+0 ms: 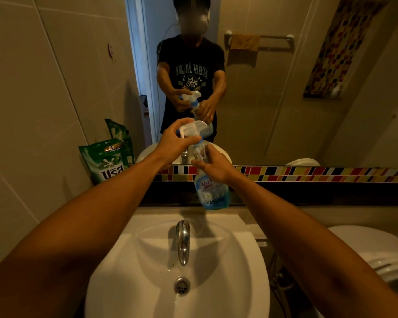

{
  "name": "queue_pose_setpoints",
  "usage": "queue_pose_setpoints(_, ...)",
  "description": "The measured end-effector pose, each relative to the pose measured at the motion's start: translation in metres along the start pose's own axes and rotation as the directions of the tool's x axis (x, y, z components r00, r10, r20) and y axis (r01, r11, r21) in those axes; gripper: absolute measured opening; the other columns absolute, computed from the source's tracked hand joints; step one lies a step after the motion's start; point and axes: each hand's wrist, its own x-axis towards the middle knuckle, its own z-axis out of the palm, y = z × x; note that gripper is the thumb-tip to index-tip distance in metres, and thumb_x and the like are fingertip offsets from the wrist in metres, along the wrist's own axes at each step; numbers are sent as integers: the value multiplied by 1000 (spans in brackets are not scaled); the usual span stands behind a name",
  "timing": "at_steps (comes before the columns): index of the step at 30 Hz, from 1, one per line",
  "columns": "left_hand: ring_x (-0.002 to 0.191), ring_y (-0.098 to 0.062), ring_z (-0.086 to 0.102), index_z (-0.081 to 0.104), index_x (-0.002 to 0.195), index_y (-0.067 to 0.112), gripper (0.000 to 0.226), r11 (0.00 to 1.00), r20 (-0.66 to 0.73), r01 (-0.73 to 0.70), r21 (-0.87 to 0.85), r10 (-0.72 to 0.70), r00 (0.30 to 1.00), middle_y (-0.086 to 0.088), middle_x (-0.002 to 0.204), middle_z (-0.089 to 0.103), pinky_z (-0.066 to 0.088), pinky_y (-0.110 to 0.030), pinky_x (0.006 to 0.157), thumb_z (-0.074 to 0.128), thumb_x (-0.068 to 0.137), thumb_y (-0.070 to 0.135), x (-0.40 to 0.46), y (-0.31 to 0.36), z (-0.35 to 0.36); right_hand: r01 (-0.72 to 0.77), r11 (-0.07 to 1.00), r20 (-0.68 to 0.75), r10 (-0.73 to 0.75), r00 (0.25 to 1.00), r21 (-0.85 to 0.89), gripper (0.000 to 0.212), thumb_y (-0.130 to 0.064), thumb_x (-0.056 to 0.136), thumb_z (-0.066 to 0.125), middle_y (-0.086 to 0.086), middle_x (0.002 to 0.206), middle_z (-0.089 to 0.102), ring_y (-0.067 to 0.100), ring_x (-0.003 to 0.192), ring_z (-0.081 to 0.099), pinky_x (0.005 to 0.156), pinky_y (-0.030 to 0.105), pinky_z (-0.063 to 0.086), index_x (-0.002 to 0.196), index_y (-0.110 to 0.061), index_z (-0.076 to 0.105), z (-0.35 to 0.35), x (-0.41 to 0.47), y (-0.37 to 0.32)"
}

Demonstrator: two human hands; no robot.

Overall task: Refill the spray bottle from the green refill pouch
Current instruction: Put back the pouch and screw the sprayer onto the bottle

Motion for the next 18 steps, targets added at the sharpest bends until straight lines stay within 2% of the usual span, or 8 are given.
queue_pose_setpoints(4,91,-7,58,56,128,11,56,1000,-29,-26,1,26,999,5,107,58,51,-10,62,79,78,5,0,2,3,8,1000,16,-8,1000,16,43,-31,99,68,1,118,67,12,99,67,72,20,48,134,-14,50,0,2,-2)
queue_pose_setpoints(7,98,-11,59,58,127,19,55,999,-4,-22,35,22,1000,6,110,58,55,-18,72,78,78,5,1,-1,0,7,1000,2,-7,1000,4,43,-31,98,69,-1,115,67,4,94,64,72,21,47,132,-14,51,-1,2,-1)
queue_pose_setpoints(9,104,-17,60,58,126,25,55,999,19,-7,39,6,1000,6,111,60,56,-24,78,76,79,2,2,-4,-2,10,1000,-9,-10,1000,-1,45,-32,98,70,1,118,68,10,96,65,73,23,48,134,-13,51,-1,3,2)
queue_pose_setpoints(13,96,-14,59,57,126,23,54,999,6,-8,40,8,1000,7,107,59,51,-12,63,75,79,3,0,-3,-1,12,1000,9,-12,1000,-15,43,-33,98,69,1,116,67,7,93,63,72,21,49,131,-12,50,0,2,2)
queue_pose_setpoints(16,92,-8,59,55,128,15,54,999,-39,-29,27,30,999,6,108,57,50,-9,63,79,79,11,-3,-2,3,21,1000,23,-21,1000,0,44,-33,98,69,3,120,67,14,101,66,86,32,54,132,-13,50,4,2,0)
queue_pose_setpoints(18,92,-5,58,55,127,11,54,998,-52,-50,40,52,997,7,108,56,50,-8,64,79,79,10,-4,-3,3,22,1000,24,-22,999,0,45,-35,98,69,4,123,67,19,106,66,89,36,55,132,-14,50,5,3,0)
